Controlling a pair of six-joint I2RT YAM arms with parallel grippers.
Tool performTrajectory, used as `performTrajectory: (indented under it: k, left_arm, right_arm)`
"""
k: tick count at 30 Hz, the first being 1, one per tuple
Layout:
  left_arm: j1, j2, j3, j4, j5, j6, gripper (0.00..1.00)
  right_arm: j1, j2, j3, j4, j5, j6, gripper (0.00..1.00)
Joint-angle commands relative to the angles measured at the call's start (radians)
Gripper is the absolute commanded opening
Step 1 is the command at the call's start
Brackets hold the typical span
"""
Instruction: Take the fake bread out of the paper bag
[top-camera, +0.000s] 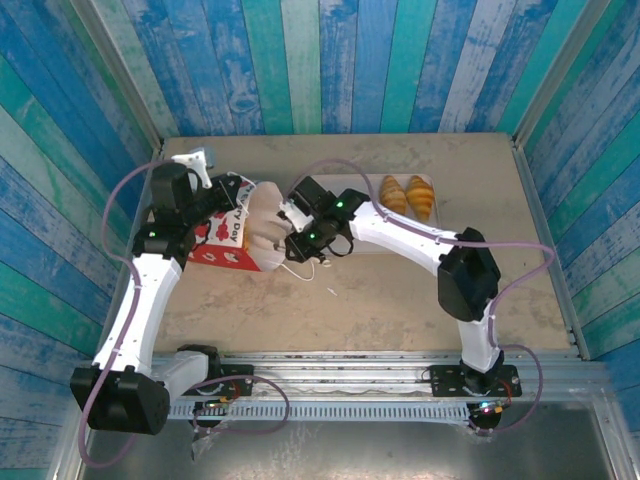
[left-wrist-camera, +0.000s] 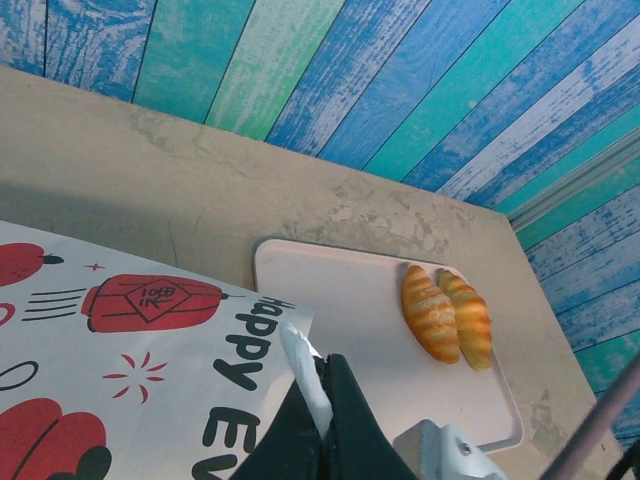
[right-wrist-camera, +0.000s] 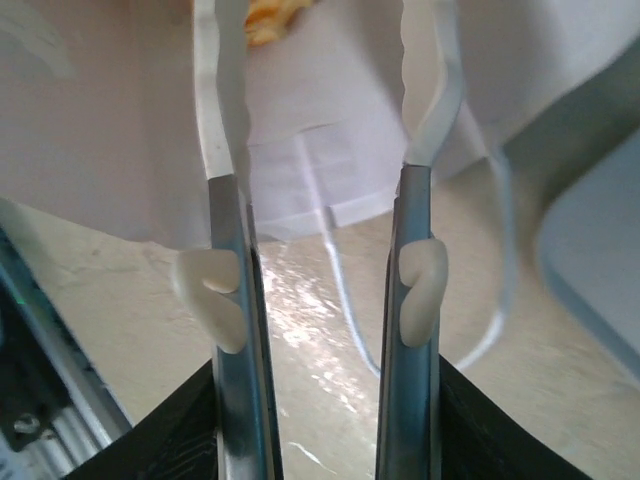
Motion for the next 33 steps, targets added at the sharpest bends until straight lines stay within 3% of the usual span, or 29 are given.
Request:
performTrajectory:
  k: [1,9,13,20,25,33]
  left_arm:
    - [-0.002,-0.042,0.024,-0.058,-0.013,0.066,0.0]
    - [-0.002,-0.081,-0.013,-0.029,0.012,0.071,0.0]
    - [-0.002,-0.072,-0.009,-0.023,0.027,0.067,0.0]
    - [-0.002,-0.077,-0.01,-0.016,0.01,0.066,0.0]
    - [-0.001,-0.081,-0.01,-0.025,-0.018,0.062,0.0]
    - [-0.002,-0.087,-0.006,-0.027,-0.066,0.064,0.0]
  right_arm:
    - [0.003,0.044,0.033,0.066,-0.111,0.085,0.52]
    - [0.003,0.136,0.075,0.104,-0.233,0.132,0.6]
    - [0.015,0.187,0.115,0.093,-0.231,0.13,0.6]
    - [0.027,0.242,0.165,0.072,-0.205,0.115,0.53]
    - [0.027,0.179,0.15,0.07,-0.111,0.089,0.39]
    - [0.028,0.048,0.099,-0.037,0.153,-0.004,0.36]
